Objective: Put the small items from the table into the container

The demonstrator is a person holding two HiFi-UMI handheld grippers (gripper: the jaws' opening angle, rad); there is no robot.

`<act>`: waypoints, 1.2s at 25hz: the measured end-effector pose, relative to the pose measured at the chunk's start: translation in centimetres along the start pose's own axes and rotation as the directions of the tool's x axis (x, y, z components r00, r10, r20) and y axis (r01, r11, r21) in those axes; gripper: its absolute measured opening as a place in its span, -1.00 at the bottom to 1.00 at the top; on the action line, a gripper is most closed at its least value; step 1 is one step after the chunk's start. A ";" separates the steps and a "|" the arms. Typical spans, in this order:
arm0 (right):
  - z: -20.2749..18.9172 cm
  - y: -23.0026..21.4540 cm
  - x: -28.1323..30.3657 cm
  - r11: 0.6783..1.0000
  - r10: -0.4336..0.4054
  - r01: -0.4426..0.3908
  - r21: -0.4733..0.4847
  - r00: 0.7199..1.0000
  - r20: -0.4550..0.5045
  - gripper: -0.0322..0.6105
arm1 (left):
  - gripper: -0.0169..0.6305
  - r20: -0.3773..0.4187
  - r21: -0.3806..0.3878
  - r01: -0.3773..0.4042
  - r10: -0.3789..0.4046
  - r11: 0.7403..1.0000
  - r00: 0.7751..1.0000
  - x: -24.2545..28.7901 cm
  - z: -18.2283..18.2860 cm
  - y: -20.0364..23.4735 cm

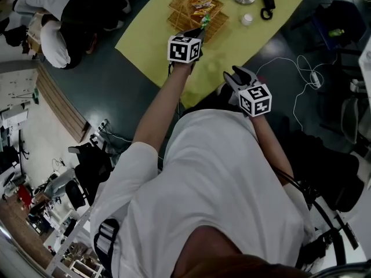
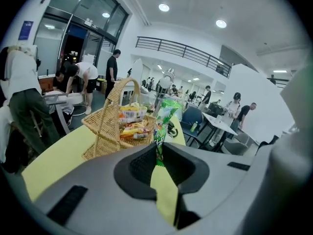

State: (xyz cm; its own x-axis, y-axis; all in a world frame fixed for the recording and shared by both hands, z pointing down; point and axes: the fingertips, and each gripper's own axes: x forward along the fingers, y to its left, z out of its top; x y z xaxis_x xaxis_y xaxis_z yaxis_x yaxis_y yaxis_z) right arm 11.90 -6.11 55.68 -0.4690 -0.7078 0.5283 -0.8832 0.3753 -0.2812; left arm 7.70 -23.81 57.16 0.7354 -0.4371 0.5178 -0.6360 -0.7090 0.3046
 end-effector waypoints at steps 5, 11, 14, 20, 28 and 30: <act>0.6 -1.8 0.2 1.000 0.004 -0.004 -0.010 1.000 -0.008 -0.34 | -0.79 0.030 -0.030 -0.071 0.071 0.997 0.997 2.2 2.2 2.0; 1.3 -3.7 0.2 1.000 0.003 -0.003 -0.013 1.000 -0.019 -0.34 | -0.79 -0.001 -0.017 -0.107 0.107 0.994 0.994 4.3 2.4 3.3; 1.4 -4.4 0.3 1.000 0.002 -0.002 -0.010 1.000 -0.024 -0.34 | -0.79 -0.015 -0.019 -0.115 0.115 0.993 0.993 5.0 1.9 3.7; 1.3 -4.6 0.6 1.000 0.007 -0.007 -0.005 0.999 -0.031 -0.34 | -0.79 -0.032 0.006 -0.143 0.143 0.990 0.989 5.5 1.7 4.3; 0.8 -4.6 0.7 1.000 0.010 -0.010 0.004 0.999 -0.041 -0.34 | -0.79 -0.052 0.031 -0.166 0.167 0.986 0.985 6.2 0.9 4.7; 0.6 -4.7 0.8 1.000 0.011 -0.011 0.007 0.999 -0.043 -0.34 | -0.79 -0.046 0.019 -0.171 0.172 0.985 0.984 6.1 1.0 4.5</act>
State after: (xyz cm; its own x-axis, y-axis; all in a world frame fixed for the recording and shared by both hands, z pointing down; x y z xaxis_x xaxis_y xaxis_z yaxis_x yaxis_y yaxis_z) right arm 15.71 -8.79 56.88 -0.4787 -0.6772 0.5587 -0.8779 0.3793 -0.2924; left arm 9.55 -30.24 60.94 0.6038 -0.5265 0.5985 -0.7478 -0.6342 0.1965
